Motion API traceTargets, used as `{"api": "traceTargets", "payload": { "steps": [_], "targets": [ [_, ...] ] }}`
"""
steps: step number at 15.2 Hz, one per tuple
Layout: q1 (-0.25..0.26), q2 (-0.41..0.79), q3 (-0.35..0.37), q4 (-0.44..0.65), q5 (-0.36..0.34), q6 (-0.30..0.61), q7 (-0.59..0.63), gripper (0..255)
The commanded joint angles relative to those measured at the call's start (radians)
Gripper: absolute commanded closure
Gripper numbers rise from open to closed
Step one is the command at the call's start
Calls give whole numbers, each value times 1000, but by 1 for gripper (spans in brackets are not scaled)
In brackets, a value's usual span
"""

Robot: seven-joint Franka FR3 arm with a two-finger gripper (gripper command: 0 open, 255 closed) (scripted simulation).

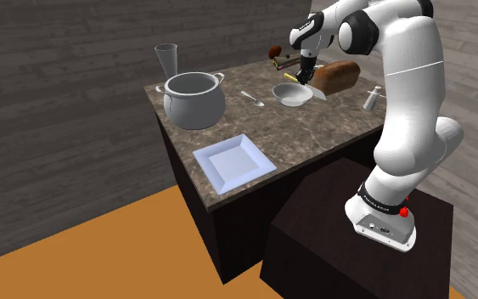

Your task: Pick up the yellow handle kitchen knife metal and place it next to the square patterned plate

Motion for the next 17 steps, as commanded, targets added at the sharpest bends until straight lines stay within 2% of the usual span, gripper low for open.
{"api": "traceTargets", "payload": {
  "steps": [1,3,17],
  "targets": [
    [0,0,0,0,0,0,0,255],
    [0,0,0,0,0,0,0,255],
    [3,-64,-18,94,-31,-153,19,255]
  ]
}}
